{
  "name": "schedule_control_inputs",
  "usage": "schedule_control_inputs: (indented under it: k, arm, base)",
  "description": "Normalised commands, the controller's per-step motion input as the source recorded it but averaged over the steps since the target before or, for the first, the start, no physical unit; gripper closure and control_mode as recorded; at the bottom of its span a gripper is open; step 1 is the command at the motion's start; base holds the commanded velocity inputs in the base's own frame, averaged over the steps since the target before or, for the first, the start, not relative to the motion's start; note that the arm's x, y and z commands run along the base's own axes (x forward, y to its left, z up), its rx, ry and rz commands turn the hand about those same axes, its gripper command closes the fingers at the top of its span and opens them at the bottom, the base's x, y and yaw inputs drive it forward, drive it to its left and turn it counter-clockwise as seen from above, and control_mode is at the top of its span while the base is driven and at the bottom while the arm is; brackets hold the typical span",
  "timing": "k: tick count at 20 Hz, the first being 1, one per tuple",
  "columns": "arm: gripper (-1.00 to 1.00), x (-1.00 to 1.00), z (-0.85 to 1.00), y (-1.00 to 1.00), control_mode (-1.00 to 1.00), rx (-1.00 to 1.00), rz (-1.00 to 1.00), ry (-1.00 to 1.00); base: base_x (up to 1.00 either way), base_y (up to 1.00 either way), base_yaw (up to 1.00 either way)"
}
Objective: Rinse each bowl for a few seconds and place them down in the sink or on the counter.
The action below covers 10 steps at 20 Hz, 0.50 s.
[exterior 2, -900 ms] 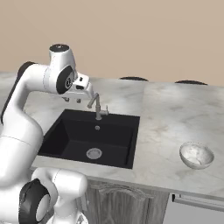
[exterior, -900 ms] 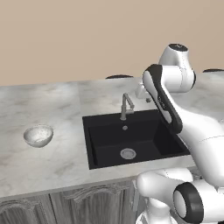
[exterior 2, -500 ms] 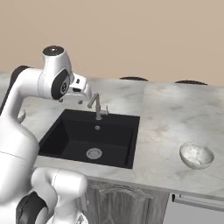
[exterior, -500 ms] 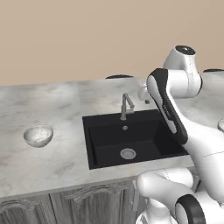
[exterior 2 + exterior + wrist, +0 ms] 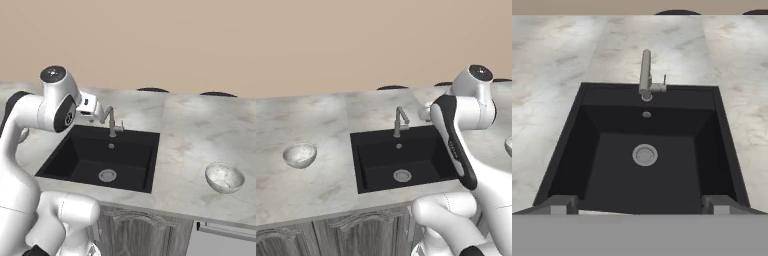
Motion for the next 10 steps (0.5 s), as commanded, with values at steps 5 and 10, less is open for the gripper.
schedule_control_inputs:
  k: [5, 10]
  arm:
    - [-1.0, -0.01, -0.05, -0.06, -1.0, 0.0, 0.01, -0.1]
    - [-1.0, 0.0, -0.07, -0.11, -1.0, 0.0, 0.03, -0.08]
  base:
    - [0.0, 0.0, 0.0]
    - [0.0, 0.0, 0.0]
